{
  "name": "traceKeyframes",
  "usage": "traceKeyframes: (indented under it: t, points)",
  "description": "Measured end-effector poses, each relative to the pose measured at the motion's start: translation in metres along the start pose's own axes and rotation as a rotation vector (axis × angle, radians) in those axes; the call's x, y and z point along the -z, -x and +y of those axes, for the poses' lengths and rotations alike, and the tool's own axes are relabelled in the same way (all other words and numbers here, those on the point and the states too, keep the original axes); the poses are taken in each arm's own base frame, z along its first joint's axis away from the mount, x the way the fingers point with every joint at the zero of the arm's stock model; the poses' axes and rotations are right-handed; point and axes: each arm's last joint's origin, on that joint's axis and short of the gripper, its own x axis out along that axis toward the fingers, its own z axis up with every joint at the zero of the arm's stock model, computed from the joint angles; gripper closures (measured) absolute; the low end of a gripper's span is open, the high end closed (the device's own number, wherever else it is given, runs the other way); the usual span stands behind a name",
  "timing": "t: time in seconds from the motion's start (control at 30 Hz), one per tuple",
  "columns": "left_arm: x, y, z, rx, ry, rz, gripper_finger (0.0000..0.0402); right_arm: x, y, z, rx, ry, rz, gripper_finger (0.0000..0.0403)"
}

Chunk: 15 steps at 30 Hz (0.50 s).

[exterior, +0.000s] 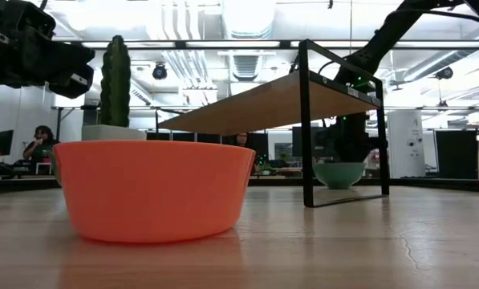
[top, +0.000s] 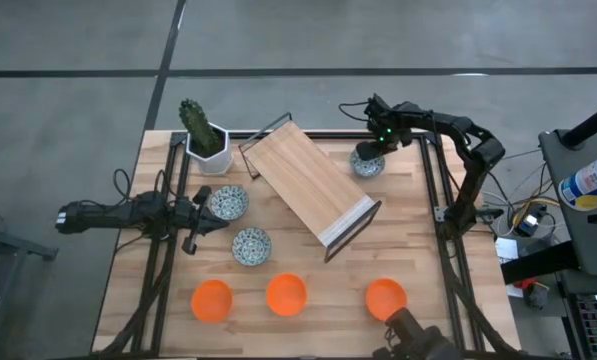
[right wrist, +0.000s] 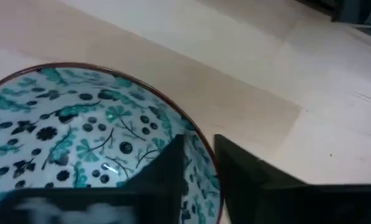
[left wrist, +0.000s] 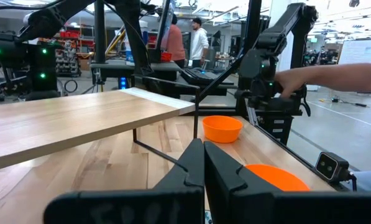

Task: Pick & Place Mini bowls
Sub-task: Put the top right blue patterned bowl on the shelf

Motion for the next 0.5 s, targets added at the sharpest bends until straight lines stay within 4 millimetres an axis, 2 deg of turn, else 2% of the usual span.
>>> traceKeyframes:
  t: [0.07,0.27,0.5]
  points:
    - [0.0,0.0,0.0,0.0,0.0,0.0,0.0402,0.001,0.001,0.001,-0.031,0.005,0.008,0.0374]
    - [0.0,0.0,0.0,0.0,0.0,0.0,0.0402,-0.003,0.014,0.002,-0.029,0.015,-0.039,0.039]
    - [0.0,0.0,0.0,0.0,0.0,0.0,0.0402,-0.017,0.073,0.001,-0.034,-0.013,-0.13,0.0392]
